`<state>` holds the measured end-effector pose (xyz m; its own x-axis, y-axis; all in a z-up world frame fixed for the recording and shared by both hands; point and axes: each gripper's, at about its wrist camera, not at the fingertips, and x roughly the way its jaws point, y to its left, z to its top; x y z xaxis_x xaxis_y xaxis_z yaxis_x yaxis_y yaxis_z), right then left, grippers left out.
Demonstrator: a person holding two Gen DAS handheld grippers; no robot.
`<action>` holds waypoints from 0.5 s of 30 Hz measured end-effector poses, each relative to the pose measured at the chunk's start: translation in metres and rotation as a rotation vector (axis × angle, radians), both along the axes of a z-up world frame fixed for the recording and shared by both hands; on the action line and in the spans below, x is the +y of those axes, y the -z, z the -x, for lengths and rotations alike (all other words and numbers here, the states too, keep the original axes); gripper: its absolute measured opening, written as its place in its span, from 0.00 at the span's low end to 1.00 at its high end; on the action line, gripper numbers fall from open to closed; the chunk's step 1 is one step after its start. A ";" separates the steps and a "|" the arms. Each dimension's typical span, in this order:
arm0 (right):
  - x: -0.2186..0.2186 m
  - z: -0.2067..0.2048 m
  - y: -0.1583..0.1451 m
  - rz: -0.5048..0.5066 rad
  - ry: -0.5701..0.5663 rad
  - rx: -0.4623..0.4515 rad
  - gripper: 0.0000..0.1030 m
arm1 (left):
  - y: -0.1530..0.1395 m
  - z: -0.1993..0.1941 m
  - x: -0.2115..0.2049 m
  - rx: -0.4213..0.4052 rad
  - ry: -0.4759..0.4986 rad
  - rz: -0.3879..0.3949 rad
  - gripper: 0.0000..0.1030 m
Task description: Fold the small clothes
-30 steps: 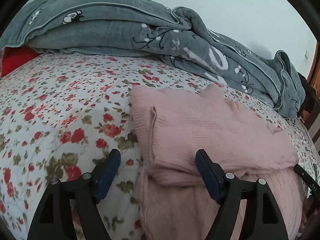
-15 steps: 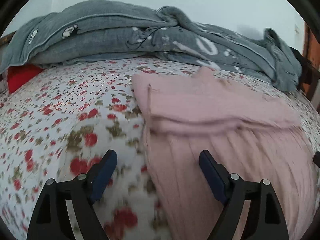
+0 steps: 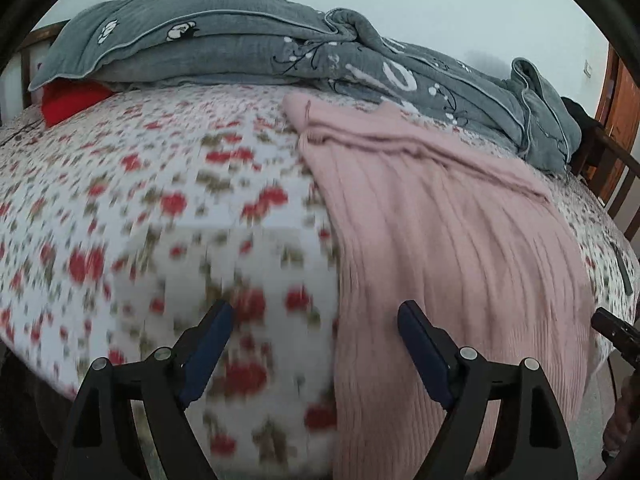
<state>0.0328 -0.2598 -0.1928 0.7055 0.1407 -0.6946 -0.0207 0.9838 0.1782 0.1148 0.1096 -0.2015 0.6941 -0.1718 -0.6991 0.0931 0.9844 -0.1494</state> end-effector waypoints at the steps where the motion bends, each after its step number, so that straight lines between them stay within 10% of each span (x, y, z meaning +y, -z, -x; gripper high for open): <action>1: 0.002 0.004 0.003 -0.010 -0.005 0.015 0.47 | 0.002 0.006 0.000 0.004 -0.004 0.004 0.77; 15: 0.022 0.036 0.018 0.013 -0.022 0.017 0.41 | 0.008 0.038 -0.003 0.008 0.029 -0.012 0.50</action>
